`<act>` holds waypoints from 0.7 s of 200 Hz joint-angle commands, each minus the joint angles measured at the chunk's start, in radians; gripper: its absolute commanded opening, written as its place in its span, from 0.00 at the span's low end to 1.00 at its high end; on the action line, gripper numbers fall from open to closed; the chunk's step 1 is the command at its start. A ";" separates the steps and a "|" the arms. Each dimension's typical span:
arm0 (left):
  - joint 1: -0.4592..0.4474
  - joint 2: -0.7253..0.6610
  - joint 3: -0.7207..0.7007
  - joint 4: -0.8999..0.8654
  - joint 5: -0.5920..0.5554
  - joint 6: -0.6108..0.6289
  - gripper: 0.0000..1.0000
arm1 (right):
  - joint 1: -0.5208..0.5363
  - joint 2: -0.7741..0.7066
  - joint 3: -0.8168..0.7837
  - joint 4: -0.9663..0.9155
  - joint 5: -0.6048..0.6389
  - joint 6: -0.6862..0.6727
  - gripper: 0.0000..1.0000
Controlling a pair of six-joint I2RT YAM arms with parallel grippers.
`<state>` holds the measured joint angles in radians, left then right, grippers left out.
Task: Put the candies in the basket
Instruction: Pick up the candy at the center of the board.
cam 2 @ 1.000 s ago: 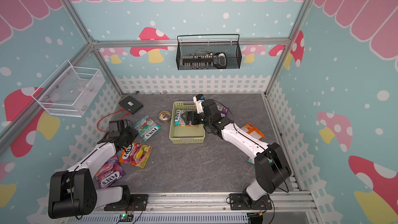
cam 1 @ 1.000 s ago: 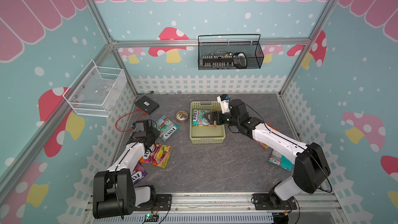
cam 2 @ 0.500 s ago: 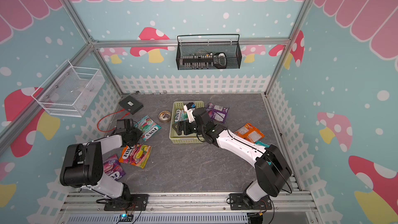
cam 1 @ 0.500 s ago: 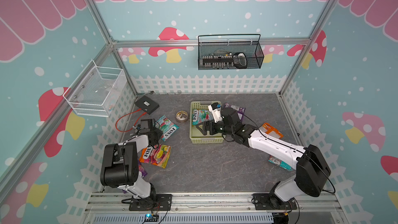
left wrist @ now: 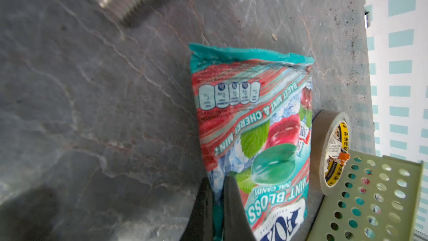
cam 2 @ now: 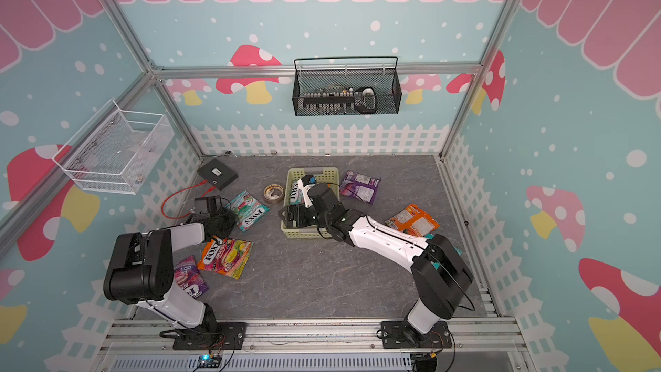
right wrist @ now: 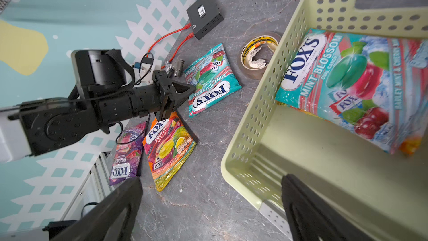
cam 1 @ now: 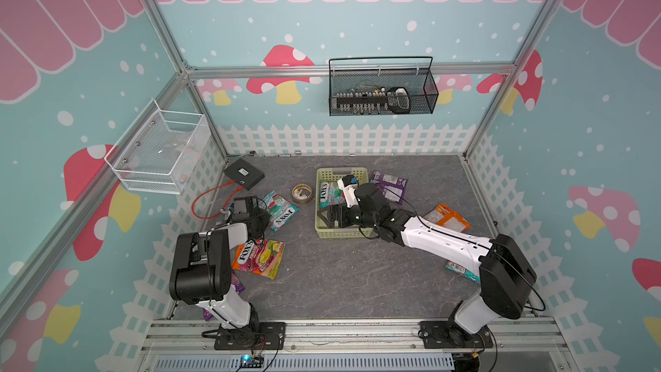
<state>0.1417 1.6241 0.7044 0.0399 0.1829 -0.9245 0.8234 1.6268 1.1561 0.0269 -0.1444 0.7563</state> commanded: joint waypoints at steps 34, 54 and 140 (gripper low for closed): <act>0.002 -0.149 -0.061 -0.014 0.141 -0.213 0.00 | 0.035 0.102 0.093 0.036 0.025 0.341 0.99; 0.002 -0.189 -0.090 0.000 0.175 -0.276 0.00 | 0.054 0.160 0.145 0.037 0.033 0.428 0.94; 0.002 -0.281 -0.150 0.012 0.222 -0.357 0.00 | 0.147 0.494 0.482 -0.079 0.081 0.515 0.67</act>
<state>0.1417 1.3842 0.5713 0.0311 0.3706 -1.2446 0.9421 2.0491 1.5513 0.0288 -0.1043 1.2411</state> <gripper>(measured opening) 0.068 0.674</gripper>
